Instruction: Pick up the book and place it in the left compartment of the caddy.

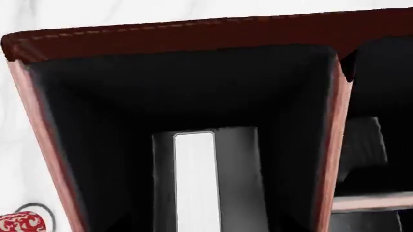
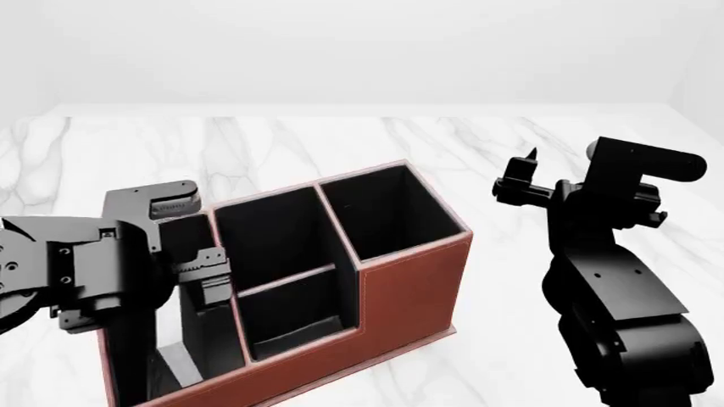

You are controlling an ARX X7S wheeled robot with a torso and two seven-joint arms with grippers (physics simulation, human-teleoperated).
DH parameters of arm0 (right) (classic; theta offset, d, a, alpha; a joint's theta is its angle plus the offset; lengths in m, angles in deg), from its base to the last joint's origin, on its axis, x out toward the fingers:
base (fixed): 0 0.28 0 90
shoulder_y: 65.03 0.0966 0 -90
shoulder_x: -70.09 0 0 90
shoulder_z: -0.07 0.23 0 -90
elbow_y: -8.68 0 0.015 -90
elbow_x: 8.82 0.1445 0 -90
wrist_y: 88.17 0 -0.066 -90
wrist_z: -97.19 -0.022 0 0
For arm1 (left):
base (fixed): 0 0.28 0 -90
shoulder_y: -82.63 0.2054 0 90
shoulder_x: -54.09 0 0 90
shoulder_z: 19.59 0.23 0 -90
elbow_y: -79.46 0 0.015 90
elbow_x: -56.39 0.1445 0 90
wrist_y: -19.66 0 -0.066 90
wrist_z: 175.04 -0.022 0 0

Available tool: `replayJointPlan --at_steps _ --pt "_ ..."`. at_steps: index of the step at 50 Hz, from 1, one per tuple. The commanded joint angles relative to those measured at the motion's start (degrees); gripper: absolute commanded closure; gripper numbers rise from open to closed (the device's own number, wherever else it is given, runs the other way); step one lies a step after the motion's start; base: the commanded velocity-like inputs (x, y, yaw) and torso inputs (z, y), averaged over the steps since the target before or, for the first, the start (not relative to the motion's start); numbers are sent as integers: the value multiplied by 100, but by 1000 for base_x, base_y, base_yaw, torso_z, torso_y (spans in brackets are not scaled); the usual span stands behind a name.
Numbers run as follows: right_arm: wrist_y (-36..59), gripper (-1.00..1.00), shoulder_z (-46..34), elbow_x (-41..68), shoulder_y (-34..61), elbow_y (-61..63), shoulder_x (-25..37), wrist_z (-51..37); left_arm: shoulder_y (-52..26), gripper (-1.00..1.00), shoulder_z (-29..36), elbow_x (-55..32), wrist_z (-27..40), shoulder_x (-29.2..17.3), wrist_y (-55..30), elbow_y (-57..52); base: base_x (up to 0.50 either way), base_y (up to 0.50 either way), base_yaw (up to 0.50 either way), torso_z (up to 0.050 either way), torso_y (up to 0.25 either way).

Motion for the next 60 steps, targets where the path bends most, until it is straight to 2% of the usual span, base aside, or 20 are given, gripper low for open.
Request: replayJointPlan --at_steps 1,8,12,16,17,20,21,27,32,36,45,50,52,54,60 --pt "-28 -100 -18 10 3 -11 -3 -15 -858 -100 -328 -281 574 -273 -299 -561 0 0 0 0 0" --pt "6 -100 -12 41 24 18 11 -27 -1912 -100 -765 -1073 1317 -531 -658 -1129 0 0 0 0 1" --pt "33 -100 -37 60 13 85 -3 -40 -1946 -100 -840 -1010 1317 -570 -524 -1300 0 0 0 0 0" --pt "209 -100 -67 138 127 281 15 -45 -1701 -100 -845 33 1093 -597 -69 -1530 0 0 0 0 0" --pt "199 -100 -84 117 188 390 30 -62 -1653 -100 -873 784 1078 -620 205 -1724 0 0 0 0 0" --pt "167 -100 -97 139 262 604 39 -48 -1559 -100 -844 2006 1123 -628 526 -2020 0 0 0 0 0" --pt "33 -100 -245 21 264 817 74 -12 -1459 -100 -706 2865 1250 -568 614 -2155 0 0 0 0 0" --pt "-737 -100 -649 -512 166 1270 83 -1 -807 -100 -384 4958 1635 -396 1237 -2295 0 0 0 0 0" --pt "-1141 -100 -760 -653 26 1478 68 26 -465 -100 -305 5552 1611 -333 1583 -2261 0 0 0 0 0" --pt "-1479 -100 -797 -796 -58 1537 49 -8 -491 -100 -201 6194 1801 -301 1501 -2348 0 0 0 0 0" --pt "-1970 -100 -941 -1096 -170 1675 84 -42 -380 -100 -67 6950 2054 -199 1434 -2455 0 0 0 0 0" --pt "-2221 -100 -968 -1136 -193 1873 120 6 -436 -100 -24 7784 2184 -115 1358 -2469 0 0 0 0 0" --pt "-2335 -100 -968 -1124 -188 1956 135 47 -591 -100 129 8460 2161 -40 1074 -2532 0 0 0 0 0" --pt "-2358 -100 -996 -1122 -187 2037 146 72 -509 -100 36 8255 2055 -27 1209 -2415 0 0 0 0 0" --pt "-2416 -100 -1060 -1082 -183 2088 146 142 -499 -100 54 8723 1836 17 1345 -2307 0 0 0 0 0"
